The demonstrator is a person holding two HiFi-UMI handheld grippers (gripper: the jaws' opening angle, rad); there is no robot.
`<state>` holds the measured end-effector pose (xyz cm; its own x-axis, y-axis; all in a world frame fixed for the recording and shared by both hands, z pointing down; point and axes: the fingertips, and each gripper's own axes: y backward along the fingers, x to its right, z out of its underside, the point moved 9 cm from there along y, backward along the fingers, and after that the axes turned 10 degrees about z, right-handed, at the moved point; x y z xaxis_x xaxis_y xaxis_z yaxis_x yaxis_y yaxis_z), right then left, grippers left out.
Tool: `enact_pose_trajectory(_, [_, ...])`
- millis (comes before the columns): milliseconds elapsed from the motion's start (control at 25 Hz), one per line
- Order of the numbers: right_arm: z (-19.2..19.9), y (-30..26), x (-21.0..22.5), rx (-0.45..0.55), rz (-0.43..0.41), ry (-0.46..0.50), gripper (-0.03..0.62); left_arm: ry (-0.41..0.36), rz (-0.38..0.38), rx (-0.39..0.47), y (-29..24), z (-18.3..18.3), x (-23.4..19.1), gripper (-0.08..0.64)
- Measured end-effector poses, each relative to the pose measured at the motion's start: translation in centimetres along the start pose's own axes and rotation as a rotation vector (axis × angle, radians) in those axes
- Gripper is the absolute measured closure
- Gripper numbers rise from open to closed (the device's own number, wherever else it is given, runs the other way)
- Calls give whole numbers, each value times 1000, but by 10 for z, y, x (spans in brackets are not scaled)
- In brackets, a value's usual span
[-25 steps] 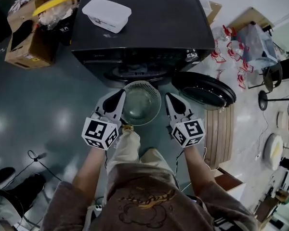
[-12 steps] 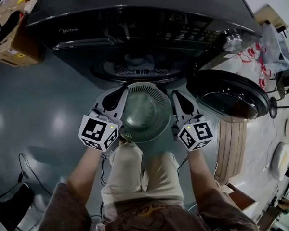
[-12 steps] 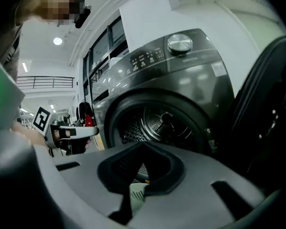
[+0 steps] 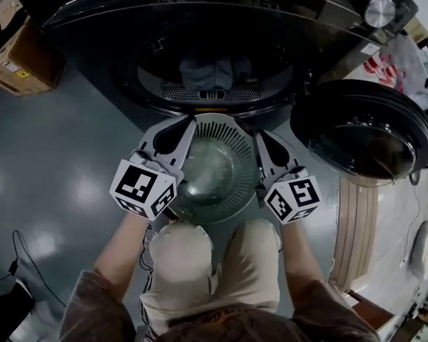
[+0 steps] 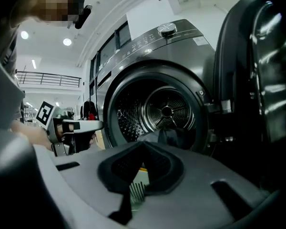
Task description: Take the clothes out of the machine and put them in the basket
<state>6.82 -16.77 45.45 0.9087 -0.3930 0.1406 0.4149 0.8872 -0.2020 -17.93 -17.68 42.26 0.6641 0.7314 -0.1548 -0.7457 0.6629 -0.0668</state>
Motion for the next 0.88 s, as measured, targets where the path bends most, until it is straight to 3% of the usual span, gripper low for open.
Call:
enact_pose_trajectory(520, [40,32,22,57,12,27,597,-74,-57,23,-10,25,34,555])
enact_pose_trajectory(800, [37,46,22,95,0,60,597,-102,-93,11,-13,30,41,555])
enact_pose_trajectory(880, [40,49,20,95,-13,50,595,-106,-99,6,-14,31,41,517])
